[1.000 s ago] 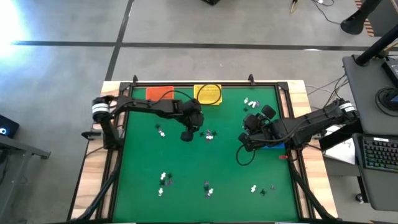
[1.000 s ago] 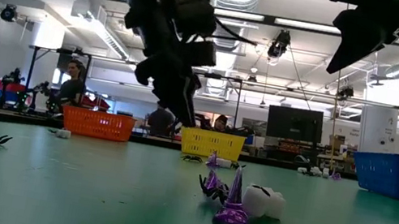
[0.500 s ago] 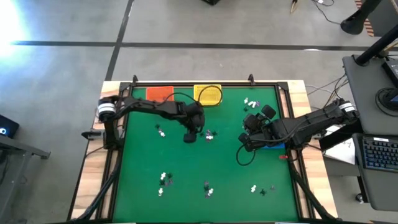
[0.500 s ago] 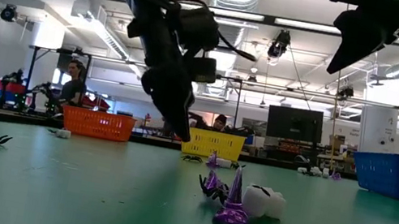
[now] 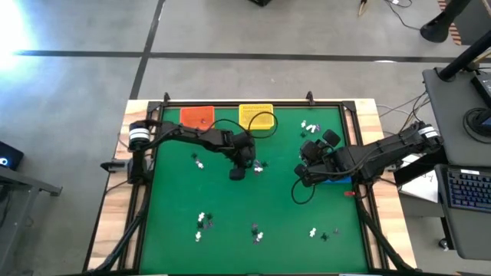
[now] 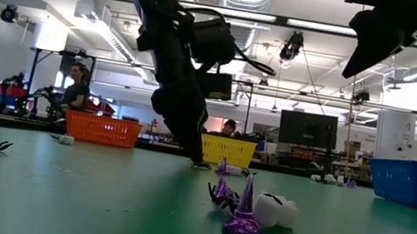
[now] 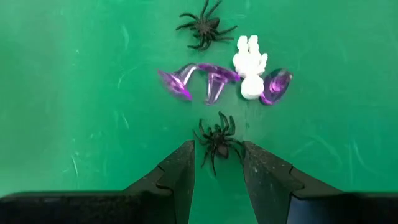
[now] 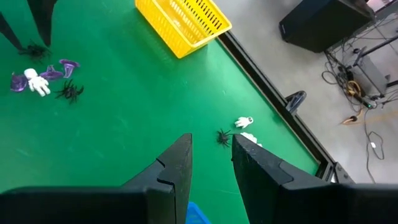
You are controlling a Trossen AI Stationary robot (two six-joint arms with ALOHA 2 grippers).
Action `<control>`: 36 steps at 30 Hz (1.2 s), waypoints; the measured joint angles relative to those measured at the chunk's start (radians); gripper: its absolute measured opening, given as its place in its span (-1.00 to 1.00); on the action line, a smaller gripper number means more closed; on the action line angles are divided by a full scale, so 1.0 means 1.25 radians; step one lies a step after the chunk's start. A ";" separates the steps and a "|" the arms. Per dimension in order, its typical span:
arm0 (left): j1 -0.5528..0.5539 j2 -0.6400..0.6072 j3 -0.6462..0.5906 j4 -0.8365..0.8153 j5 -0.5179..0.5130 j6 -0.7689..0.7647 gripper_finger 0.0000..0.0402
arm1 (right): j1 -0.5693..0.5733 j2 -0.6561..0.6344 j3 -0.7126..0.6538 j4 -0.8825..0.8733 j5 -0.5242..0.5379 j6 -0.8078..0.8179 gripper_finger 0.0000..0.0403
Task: Sort Halloween decoration
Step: Put the black spider toy into the yellow basket
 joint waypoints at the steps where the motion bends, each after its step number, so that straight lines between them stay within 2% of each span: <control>1: 0.000 0.004 0.003 0.002 0.000 0.000 -0.44 | 0.000 0.000 0.000 0.000 -0.001 0.001 -0.47; 12: 0.000 0.030 0.014 0.007 -0.002 -0.025 -0.46 | 0.000 0.000 0.000 0.000 -0.007 0.001 -0.47; 29: 0.001 0.032 0.012 -0.014 -0.006 -0.005 -0.97 | 0.000 0.000 0.000 0.001 -0.004 0.001 -0.47; 36: 0.001 0.031 0.011 -0.016 -0.005 0.018 -1.00 | 0.000 0.000 0.000 0.001 -0.004 0.001 -0.47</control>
